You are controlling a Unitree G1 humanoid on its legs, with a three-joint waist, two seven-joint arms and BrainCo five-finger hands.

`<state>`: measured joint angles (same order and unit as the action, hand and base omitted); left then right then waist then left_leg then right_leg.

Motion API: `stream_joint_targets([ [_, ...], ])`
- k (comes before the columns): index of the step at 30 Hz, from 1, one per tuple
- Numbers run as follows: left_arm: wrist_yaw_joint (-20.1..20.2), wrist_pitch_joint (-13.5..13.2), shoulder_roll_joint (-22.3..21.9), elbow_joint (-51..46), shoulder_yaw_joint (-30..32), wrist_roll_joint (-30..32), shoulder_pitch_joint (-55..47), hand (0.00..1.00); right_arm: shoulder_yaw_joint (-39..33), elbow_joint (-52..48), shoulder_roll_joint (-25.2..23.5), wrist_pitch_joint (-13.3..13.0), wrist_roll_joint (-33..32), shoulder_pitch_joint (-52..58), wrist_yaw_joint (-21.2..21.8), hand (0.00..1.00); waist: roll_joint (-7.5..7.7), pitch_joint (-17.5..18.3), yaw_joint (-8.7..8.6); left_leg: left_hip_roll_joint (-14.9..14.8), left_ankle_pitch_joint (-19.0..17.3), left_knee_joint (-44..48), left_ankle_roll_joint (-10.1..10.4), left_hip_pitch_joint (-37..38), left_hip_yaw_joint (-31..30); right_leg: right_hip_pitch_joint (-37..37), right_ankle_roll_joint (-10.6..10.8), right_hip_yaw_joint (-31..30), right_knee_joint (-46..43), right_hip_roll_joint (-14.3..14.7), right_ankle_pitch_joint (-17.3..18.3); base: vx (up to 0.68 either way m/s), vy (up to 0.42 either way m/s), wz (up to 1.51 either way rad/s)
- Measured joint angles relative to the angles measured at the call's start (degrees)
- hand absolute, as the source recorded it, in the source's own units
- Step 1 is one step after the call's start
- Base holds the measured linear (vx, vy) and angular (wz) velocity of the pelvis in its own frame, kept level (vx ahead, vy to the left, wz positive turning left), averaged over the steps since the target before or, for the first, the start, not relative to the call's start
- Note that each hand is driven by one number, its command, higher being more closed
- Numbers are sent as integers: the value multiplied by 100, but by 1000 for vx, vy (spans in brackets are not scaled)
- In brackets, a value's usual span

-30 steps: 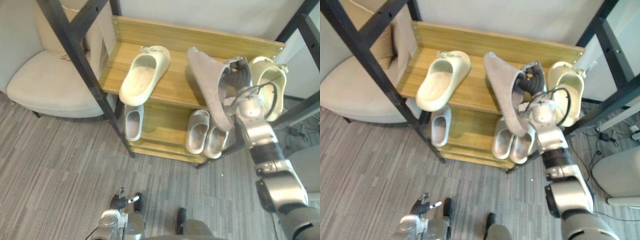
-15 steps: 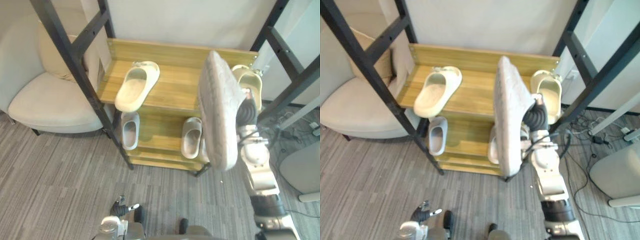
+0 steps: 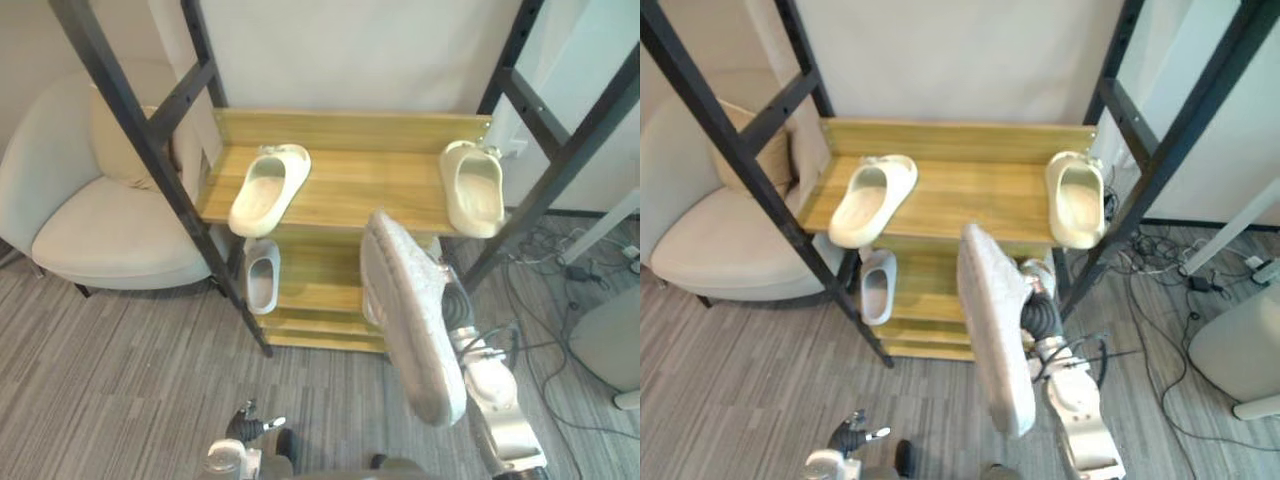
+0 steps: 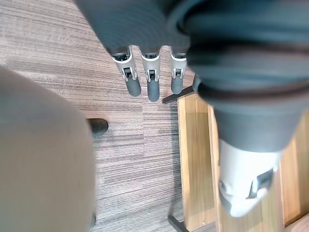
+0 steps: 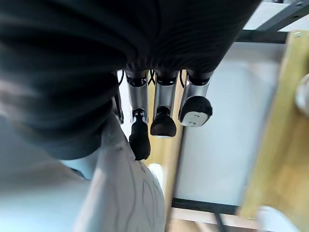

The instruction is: Organize the slippers on the shoe rack

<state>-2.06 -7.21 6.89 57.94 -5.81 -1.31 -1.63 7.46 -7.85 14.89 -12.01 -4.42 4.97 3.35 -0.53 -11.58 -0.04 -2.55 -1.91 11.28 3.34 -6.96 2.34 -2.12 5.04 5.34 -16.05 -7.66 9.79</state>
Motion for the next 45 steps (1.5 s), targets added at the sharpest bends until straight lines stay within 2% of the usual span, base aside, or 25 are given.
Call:
stream_joint_targets([
  [3,-5,-49,-15,-14,-92,-28,329,0,234,183,265,19,224,-386,-98,100,-187,-421,-11,-88,-433,1176,8,-837,-104,-669,-30,7,-966,12,353,-217,10,10],
  [4,-5,-87,-7,-36,-90,-66,374,0,292,259,303,33,236,-507,-120,100,-196,-496,-10,-86,-511,1344,29,-1003,-124,-831,-36,13,-1169,2,448,-319,12,16],
  [6,-9,-135,34,-191,-85,-203,457,0,392,418,409,51,460,-855,-218,100,-197,-716,-6,-79,-552,1610,43,-1381,-134,-1252,-59,21,-1607,-47,635,-232,-8,14],
  [8,-9,-145,60,-292,-88,-291,546,0,419,520,499,71,579,-1166,-307,100,-194,-852,-6,-37,-541,1753,65,-1709,-124,-1608,-69,30,-1808,-141,644,-196,26,13],
  [9,-12,-187,54,-391,-82,-388,568,0,419,529,634,71,693,-1369,-407,100,-282,-920,1,-98,-592,2102,30,-2034,-141,-1877,-89,72,-2066,-125,683,-215,47,9],
  [10,-18,-207,65,-444,-79,-421,577,0,416,534,670,71,711,-1449,-451,100,-294,-964,5,-111,-613,2221,25,-2135,-139,-1966,-93,70,-2187,-127,723,-159,25,6],
  [13,-28,-270,147,-570,-6,-561,783,0,415,679,878,69,894,-1977,-697,100,-288,-1204,8,-87,-663,2622,7,-2692,-136,-2503,-70,49,-2643,-202,814,-130,43,9],
  [16,-112,-372,200,-831,271,-665,838,0,415,945,1077,75,1029,-2585,-960,100,-298,-1319,37,-111,-902,3418,-35,-3430,-200,-3166,-87,18,-3328,-249,989,-109,65,1],
  [19,-328,-324,372,-647,450,-679,866,0,374,1197,1342,83,1122,-3159,-1263,100,-251,-1453,73,-108,-1133,4126,-108,-4124,-297,-3778,-9,20,-4001,-315,1216,-110,39,8],
  [23,-439,-71,301,-447,549,-657,834,0,295,1210,1497,134,1191,-3689,-1579,100,-125,-1640,305,-84,-1236,4716,-113,-4923,-343,-4563,7,13,-4724,-417,1470,-87,4,8],
  [27,-507,-62,177,-590,709,-656,758,0,207,1457,1553,275,1355,-4388,-1785,100,-95,-1659,479,-95,-1279,5127,-89,-5509,-347,-5114,-20,34,-5290,-527,1706,-87,-44,17],
  [31,-549,-76,125,-880,704,-658,733,0,201,1883,1767,407,1559,-4981,-1969,100,-93,-1660,641,-153,-1269,5226,-73,-5799,-325,-5394,-56,77,-5463,-549,1755,-68,-63,8],
  [33,-553,-85,126,-999,704,-666,680,0,201,2096,1789,483,1606,-5241,-2024,100,-93,-1660,656,-197,-1253,5225,-72,-5892,-314,-5465,-60,115,-5485,-571,1771,-36,-60,12],
  [37,-560,-98,129,-1186,635,-672,636,0,203,2899,1808,684,1831,-5911,-2207,100,-92,-1658,735,-181,-1233,5225,-75,-5998,-325,-5522,-68,199,-5543,-660,1854,-4,-51,12],
  [39,-582,-109,112,-1296,588,-677,638,0,207,3436,1827,852,2011,-6448,-2271,100,-90,-1655,839,-177,-1180,5235,-78,-6112,-336,-5625,-102,229,-5586,-675,1871,10,-65,8],
  [42,-693,-113,69,-1335,589,-731,640,0,210,4038,1824,1002,2028,-6856,-2410,100,-90,-1651,905,-166,-1174,5272,-66,-6156,-384,-5612,-146,299,-5624,-688,1924,22,-54,11],
  [45,-798,-119,33,-1344,593,-782,663,0,186,4468,1825,1144,2091,-7146,-2518,100,-95,-1643,901,-101,-1177,5315,-46,-6229,-453,-5615,-157,379,-5706,-746,2011,8,-50,17],
])
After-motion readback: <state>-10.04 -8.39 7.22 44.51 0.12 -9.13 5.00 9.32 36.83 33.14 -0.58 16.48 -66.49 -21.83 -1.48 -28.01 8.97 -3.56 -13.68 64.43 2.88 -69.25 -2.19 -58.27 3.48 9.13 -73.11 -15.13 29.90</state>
